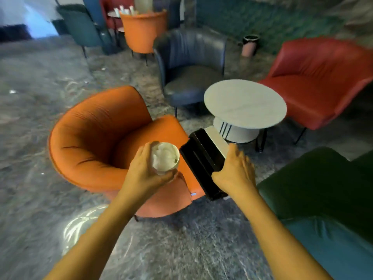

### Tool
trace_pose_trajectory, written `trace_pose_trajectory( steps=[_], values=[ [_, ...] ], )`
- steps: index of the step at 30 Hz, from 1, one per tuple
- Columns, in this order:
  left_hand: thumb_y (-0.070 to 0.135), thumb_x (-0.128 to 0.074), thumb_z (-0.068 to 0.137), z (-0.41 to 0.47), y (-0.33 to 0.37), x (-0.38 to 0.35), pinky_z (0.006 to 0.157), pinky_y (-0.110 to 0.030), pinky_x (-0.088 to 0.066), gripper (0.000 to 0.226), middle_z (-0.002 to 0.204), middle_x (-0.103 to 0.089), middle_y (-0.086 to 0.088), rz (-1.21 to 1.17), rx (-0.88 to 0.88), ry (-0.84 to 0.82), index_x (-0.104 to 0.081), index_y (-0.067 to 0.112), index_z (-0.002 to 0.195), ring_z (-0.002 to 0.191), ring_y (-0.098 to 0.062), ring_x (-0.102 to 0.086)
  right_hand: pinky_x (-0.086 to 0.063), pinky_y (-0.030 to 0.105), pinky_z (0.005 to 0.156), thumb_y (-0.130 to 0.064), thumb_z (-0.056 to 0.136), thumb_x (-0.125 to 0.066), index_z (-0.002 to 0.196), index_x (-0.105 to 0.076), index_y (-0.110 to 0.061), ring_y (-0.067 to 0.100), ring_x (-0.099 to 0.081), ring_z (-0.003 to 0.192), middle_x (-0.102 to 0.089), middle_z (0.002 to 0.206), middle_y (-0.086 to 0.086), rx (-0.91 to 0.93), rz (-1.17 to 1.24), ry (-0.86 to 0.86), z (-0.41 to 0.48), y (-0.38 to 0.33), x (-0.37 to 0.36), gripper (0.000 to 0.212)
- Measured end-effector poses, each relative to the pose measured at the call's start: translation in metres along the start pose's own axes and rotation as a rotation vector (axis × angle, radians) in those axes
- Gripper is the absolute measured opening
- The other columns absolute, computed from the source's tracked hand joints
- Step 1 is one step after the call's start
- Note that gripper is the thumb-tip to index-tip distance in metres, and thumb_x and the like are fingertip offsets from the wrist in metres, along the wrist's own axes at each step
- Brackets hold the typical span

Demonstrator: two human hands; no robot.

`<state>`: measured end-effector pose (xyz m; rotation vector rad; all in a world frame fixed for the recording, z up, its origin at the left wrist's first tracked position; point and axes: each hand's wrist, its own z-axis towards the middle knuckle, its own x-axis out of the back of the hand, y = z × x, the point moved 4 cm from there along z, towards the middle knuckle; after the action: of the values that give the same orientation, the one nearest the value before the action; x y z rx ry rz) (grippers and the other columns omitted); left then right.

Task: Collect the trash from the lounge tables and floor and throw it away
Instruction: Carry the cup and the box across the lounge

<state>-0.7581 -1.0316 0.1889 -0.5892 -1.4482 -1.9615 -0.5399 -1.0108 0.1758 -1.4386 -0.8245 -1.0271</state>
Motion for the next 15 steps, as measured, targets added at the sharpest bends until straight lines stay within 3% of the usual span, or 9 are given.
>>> trace_pose_trajectory(
  steps=[4, 9, 15],
  values=[
    [0.023, -0.085, 0.057, -0.002, -0.022, 0.091, 0.079, -0.012, -0.031, 0.074, 0.116, -0.055, -0.001, 0.035, 0.09, 0.156, -0.05, 0.012, 0.122, 0.1, -0.011, -0.048, -0.036, 0.044, 0.093, -0.02, 0.067, -0.064, 0.119, -0.03, -0.009, 0.036, -0.045, 0.112, -0.047, 0.121, 0.017, 0.184, -0.015, 0.004, 0.004, -0.095, 0.015, 0.064],
    [0.017, -0.086, 0.056, -0.023, -0.083, 0.213, 0.069, 0.0, -0.03, 0.067, 0.098, -0.056, 0.008, 0.081, 0.173, 0.338, -0.056, 0.015, 0.115, 0.089, -0.012, -0.052, -0.037, 0.041, 0.089, -0.023, 0.067, -0.065, 0.116, -0.031, -0.011, 0.035, -0.044, 0.113, -0.046, 0.12, 0.016, 0.376, 0.0, -0.007, -0.005, -0.231, -0.004, 0.06],
    [0.021, -0.085, 0.06, -0.055, -0.181, 0.345, 0.073, -0.006, -0.035, 0.067, 0.103, -0.059, 0.007, 0.049, 0.273, 0.431, -0.052, 0.017, 0.118, 0.092, -0.011, -0.055, -0.037, 0.044, 0.092, -0.022, 0.07, -0.061, 0.113, -0.033, -0.011, 0.037, -0.044, 0.113, -0.046, 0.119, 0.016, 0.474, 0.053, -0.079, -0.024, -0.399, -0.059, 0.052]
  ],
)
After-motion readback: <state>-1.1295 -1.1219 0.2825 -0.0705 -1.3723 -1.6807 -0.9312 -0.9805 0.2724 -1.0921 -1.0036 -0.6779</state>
